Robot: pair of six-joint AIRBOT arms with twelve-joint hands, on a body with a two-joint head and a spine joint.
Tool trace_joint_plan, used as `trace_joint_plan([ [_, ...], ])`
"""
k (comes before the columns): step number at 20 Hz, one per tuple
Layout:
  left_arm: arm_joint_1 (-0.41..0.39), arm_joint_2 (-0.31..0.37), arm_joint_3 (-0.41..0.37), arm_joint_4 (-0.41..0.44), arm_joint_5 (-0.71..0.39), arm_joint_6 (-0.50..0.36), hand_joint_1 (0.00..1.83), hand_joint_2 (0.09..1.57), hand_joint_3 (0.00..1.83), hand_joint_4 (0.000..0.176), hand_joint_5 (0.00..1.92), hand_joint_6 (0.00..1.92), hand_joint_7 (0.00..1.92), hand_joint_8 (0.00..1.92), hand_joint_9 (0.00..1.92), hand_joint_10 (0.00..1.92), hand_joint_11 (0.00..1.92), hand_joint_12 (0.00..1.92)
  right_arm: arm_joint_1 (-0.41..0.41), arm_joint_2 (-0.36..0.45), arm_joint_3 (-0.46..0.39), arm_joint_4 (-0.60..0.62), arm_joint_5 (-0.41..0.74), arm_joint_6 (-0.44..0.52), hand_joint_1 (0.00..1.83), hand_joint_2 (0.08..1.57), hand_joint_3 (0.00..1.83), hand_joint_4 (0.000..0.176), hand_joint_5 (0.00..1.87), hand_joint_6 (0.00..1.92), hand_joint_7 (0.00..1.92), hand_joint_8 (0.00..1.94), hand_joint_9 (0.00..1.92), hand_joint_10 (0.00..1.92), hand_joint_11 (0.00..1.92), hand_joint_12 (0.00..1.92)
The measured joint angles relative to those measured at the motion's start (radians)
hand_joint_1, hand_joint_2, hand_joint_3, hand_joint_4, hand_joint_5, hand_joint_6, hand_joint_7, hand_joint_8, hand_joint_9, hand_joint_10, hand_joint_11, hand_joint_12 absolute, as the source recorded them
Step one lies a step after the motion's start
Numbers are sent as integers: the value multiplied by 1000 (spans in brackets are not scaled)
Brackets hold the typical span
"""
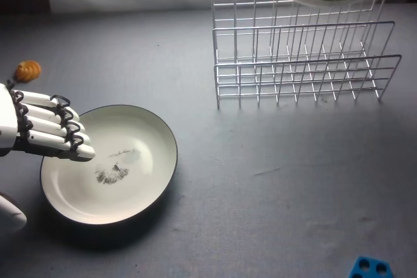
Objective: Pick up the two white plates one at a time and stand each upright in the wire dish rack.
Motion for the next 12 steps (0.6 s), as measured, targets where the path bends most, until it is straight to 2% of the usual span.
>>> trace_joint_plan([
  [2,0,0,3,0,0,0,0,1068,0,0,140,0,164,0,145,0,0,317,0,0,5,-5,-1,1,1371,1125,3,0,839,1139,982,973,932,1162,761,1248],
  [7,0,-10,15,2,3,0,0,1070,0,0,196,4,211,4,187,4,0,416,-11,-1,5,-19,-30,2,1374,1113,0,0,880,1084,1009,919,949,1142,790,1250],
  [9,-6,-11,19,7,2,0,0,1070,0,0,153,0,173,2,150,2,0,335,-11,-5,13,-18,-24,8,1376,1110,0,0,880,1072,1023,902,954,1138,781,1230],
  [12,-17,-11,23,13,3,2,0,1069,0,0,151,0,172,0,152,0,0,362,-11,-26,30,-19,-24,8,1372,1119,0,0,872,1091,988,961,939,1161,753,1279],
])
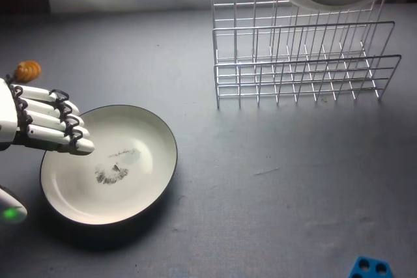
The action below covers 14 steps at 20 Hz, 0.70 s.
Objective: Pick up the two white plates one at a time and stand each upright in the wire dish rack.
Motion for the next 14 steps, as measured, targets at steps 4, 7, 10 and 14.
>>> trace_joint_plan([
  [4,0,0,0,3,0,-2,0,1071,0,0,161,4,174,3,150,2,0,321,-22,-33,24,0,2,29,1372,1120,0,0,860,1095,990,952,943,1167,776,1267],
  [7,0,0,0,10,0,-2,0,1069,0,0,175,1,188,2,165,2,0,387,-32,-50,63,0,2,80,1375,1113,0,0,874,1080,1010,929,950,1141,779,1255],
  [10,2,-5,6,12,1,-3,0,1073,1,0,160,0,178,2,158,3,0,354,-50,-61,100,0,1,119,1244,1134,1,0,874,1118,1005,986,976,800,779,1243],
  [14,3,-13,13,13,5,-7,0,1076,2,0,164,2,178,1,158,1,0,339,-69,-89,121,-4,-7,121,1343,1114,0,0,896,1085,1019,927,965,1000,775,1216],
])
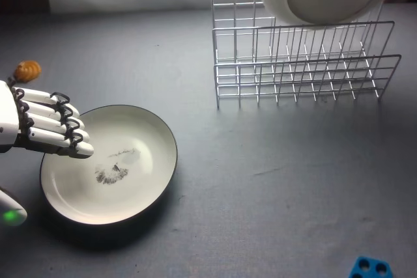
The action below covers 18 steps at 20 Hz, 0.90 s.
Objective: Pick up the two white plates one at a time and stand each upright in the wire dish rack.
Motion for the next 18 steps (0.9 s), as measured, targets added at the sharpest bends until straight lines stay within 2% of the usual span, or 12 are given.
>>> trace_joint_plan([
  [2,2,0,0,4,0,-2,0,1082,1,0,190,2,201,0,179,1,0,388,0,-8,11,1,10,12,1370,1118,1,0,876,1114,1003,947,924,1138,767,1241],
  [3,2,0,2,5,-1,-2,0,1085,2,0,195,1,208,1,186,1,0,401,-1,-11,15,2,13,13,1240,1142,0,0,865,1146,994,996,948,792,754,1238],
  [4,2,0,2,6,0,-2,0,1081,0,0,150,1,171,3,153,0,0,330,-8,-13,16,4,18,13,1344,1123,4,0,866,1119,1001,953,925,1087,753,1248],
  [5,2,-3,8,5,-1,-2,0,1082,1,0,141,0,161,2,141,0,0,313,-16,-14,16,3,20,12,1368,1115,0,0,874,1089,1019,926,939,1125,769,1248],
  [7,2,-7,14,5,3,-2,0,1082,1,0,161,9,167,5,142,1,0,308,-23,-22,20,0,13,11,1375,1109,0,0,881,1083,1033,891,947,1132,767,1240],
  [10,6,-7,18,4,5,-4,0,1081,0,0,173,1,193,2,172,2,0,384,-32,-48,48,3,23,12,1367,1134,0,0,839,1158,976,998,891,1194,723,1273],
  [13,13,-7,19,15,16,-4,0,1075,0,0,167,3,184,4,161,4,0,350,-49,-57,54,3,23,12,1377,1103,0,0,905,1052,1047,877,949,1116,786,1238],
  [14,13,-12,25,14,16,-6,0,1073,0,0,178,4,190,4,166,4,0,373,-53,-59,55,0,19,12,1375,1107,2,0,897,1069,1032,894,938,1135,774,1241],
  [15,13,-13,26,12,21,-6,0,1079,0,0,164,2,178,3,155,2,0,343,-56,-60,55,1,24,12,1248,1125,1,0,895,1088,1026,953,975,780,771,1222],
  [16,13,-14,26,11,21,-7,0,1077,0,0,174,4,186,5,162,4,0,350,-61,-60,54,1,26,12,1350,1110,1,0,887,1078,1036,906,952,1050,779,1223],
  [17,13,-15,26,11,19,-7,0,1073,0,0,170,2,186,4,161,3,0,352,-63,-61,55,0,25,11,1366,1122,3,0,858,1124,1005,948,919,1145,761,1234],
  [18,13,-15,26,12,19,-7,0,1075,0,0,170,1,190,3,167,3,0,370,-69,-62,55,0,28,10,1369,1124,2,0,850,1137,997,957,918,1161,751,1236],
])
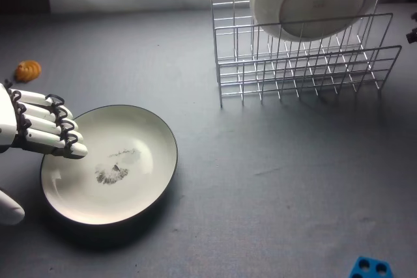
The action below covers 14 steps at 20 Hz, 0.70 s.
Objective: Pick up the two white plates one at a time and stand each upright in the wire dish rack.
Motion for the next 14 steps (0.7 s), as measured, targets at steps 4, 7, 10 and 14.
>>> trace_joint_plan([
  [4,0,0,0,1,0,0,0,1068,0,0,182,2,196,3,176,3,0,408,-12,-4,2,0,4,-2,1215,1132,4,0,883,1110,1024,966,1047,486,745,1258],
  [7,0,-2,0,1,1,0,0,1074,0,0,161,0,181,1,164,1,0,365,-18,-9,6,1,8,-2,1369,1125,0,0,848,1130,1015,946,900,1173,740,1268],
  [10,0,-3,0,3,0,0,0,1074,1,0,171,0,198,1,181,1,0,413,-34,-24,15,1,15,-8,1346,1121,0,0,875,1112,1026,927,912,1094,754,1274],
  [14,3,-3,3,3,1,-1,0,1063,0,0,161,2,132,1,108,1,0,279,-65,-39,37,18,23,-10,1377,1095,0,0,938,1022,1072,844,938,1104,762,1246],
])
